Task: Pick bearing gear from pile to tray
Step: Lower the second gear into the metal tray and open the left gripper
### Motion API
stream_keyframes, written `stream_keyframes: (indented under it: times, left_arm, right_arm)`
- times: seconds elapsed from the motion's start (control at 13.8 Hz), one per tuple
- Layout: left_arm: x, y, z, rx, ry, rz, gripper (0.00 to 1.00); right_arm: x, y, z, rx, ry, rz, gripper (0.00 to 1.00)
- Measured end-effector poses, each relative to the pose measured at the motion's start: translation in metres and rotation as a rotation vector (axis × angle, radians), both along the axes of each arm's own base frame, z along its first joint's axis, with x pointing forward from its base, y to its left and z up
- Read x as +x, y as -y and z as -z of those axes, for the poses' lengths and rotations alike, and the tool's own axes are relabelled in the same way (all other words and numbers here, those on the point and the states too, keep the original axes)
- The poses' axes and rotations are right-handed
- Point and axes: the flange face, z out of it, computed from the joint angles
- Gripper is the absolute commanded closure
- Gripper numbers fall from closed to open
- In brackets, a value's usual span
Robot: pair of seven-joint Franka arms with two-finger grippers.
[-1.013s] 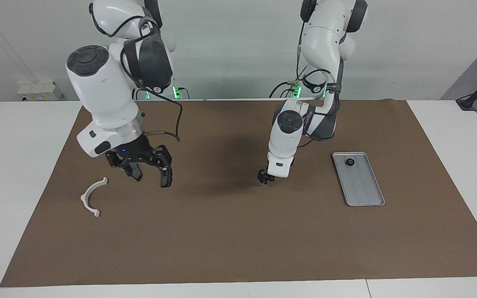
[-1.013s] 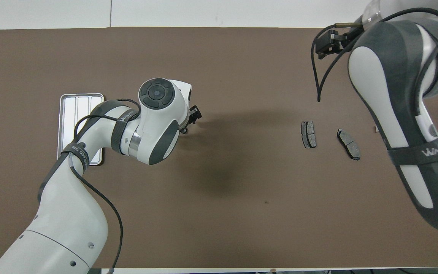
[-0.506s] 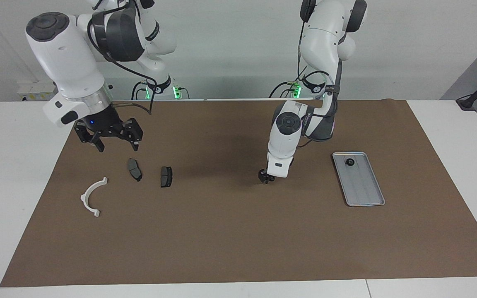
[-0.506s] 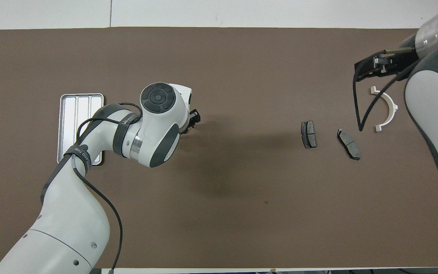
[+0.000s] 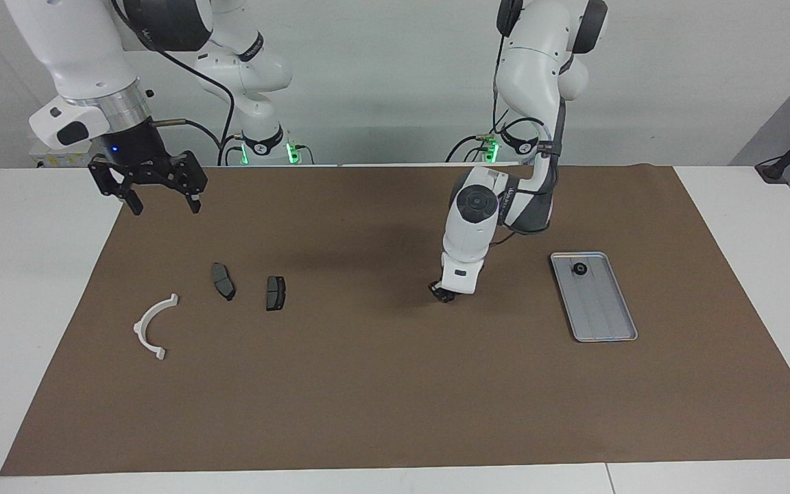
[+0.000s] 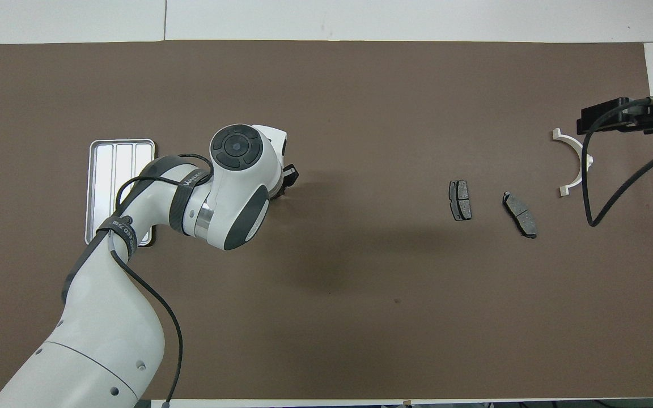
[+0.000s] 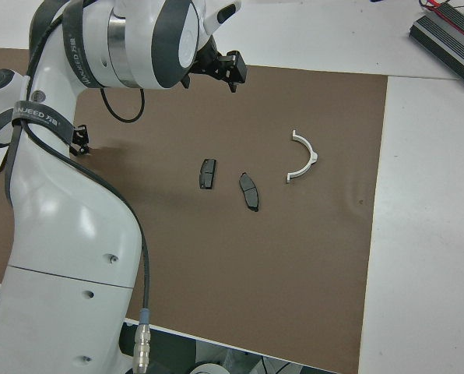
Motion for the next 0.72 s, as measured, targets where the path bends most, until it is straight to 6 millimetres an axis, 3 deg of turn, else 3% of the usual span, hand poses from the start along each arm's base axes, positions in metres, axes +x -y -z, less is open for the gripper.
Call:
stream_keyframes:
  times: [0.51,0.65,0.72]
  left_arm:
    - [0.005,-0.010,-0.004,0.033,0.001,-0.035,1.00]
    - [0.018,-0.031,-0.018,0.056,0.003,-0.040,1.00]
    - [0.025,-0.052,-0.030,0.057,0.002,-0.031,1.00]
  right_arm:
    - [-0.010,0.018,0.006,0.002,-0.017,0.030,0.00]
    - [-0.010,0.023,0.008,0.002,-0.022,0.039,0.00]
    - [-0.010,0.023,0.008,0.002,-0.022,0.039,0.00]
